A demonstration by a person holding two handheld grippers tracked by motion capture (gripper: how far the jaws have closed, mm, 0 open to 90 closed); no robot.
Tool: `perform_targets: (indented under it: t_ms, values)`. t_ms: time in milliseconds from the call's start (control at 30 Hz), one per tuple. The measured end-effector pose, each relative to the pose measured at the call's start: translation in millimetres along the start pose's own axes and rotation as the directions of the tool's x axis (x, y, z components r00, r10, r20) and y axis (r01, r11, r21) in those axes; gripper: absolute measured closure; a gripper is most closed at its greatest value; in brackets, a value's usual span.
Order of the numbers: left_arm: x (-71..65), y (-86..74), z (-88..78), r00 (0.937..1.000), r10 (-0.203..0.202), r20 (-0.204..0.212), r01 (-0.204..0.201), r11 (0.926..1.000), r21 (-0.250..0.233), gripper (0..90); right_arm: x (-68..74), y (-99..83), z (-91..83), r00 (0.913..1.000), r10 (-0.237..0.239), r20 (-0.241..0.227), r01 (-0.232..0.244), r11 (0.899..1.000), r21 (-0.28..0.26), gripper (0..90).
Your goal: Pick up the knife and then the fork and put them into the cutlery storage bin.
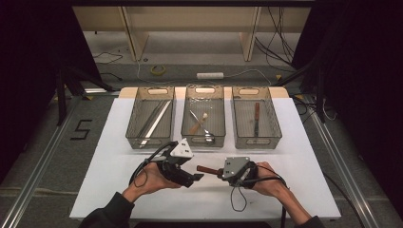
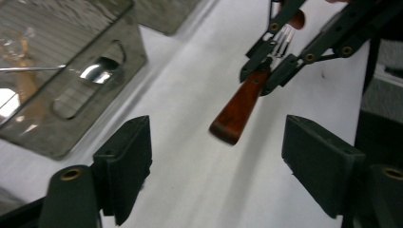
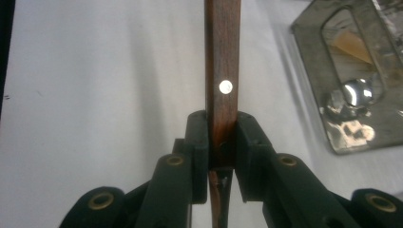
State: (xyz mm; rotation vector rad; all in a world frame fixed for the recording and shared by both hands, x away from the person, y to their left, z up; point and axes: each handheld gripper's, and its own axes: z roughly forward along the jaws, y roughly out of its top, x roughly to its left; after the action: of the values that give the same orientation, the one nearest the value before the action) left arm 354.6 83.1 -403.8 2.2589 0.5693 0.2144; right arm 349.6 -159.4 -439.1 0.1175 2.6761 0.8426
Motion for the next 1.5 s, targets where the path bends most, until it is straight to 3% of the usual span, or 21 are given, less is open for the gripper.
perform_targets:
  t_ms: [200, 433, 667, 733, 1000, 1233, 1500]
  values:
    - [7.7, -9.4, -7.6, 0.997, -0.07, -0.033, 0.067, 0.9952, -0.071, 21.4, -4.3, -3.6, -5.9, 0.9992, 0.033, 0.021, -0.033, 0.999, -0.01, 78.0]
    - [12.1, -20.8, -14.7, 0.9918, -0.112, -0.061, 0.104, 0.987, -0.123, 19.9, -6.5, -4.6, -7.2, 0.9986, 0.046, 0.028, -0.045, 0.999, -0.015, 78.0]
    - [15.5, -34.8, -20.6, 0.9821, -0.164, -0.093, 0.145, 0.9728, -0.181, 17.3, -8.9, -5.8, -9.5, 0.9976, 0.061, 0.033, -0.06, 0.998, -0.018, 77.9]
    - [16.3, -38.8, -22.7, 0.9788, -0.182, -0.095, 0.16, 0.9658, -0.204, 17.2, -9.5, -6.5, -10.5, 0.9968, 0.07, 0.039, -0.069, 0.997, -0.02, 77.9]
    - [17.4, -47.5, -31.7, 0.9691, -0.214, -0.123, 0.176, 0.9487, -0.263, 16.4, -15.8, -11.3, -16.6, 0.9905, 0.126, 0.056, -0.124, 0.992, -0.037, 77.9]
    - [16.3, -53.1, -33.5, 0.9681, -0.213, -0.132, 0.172, 0.9483, -0.267, 16.3, -20.6, -15.1, -21.8, 0.983, 0.173, 0.06, -0.17, 0.984, -0.059, 77.8]
    - [17.2, -58.6, -35.2, 0.9675, -0.223, -0.119, 0.183, 0.9422, -0.281, 16.2, -26.5, -20.4, -26.2, 0.9725, 0.222, 0.072, -0.216, 0.973, -0.078, 77.8]
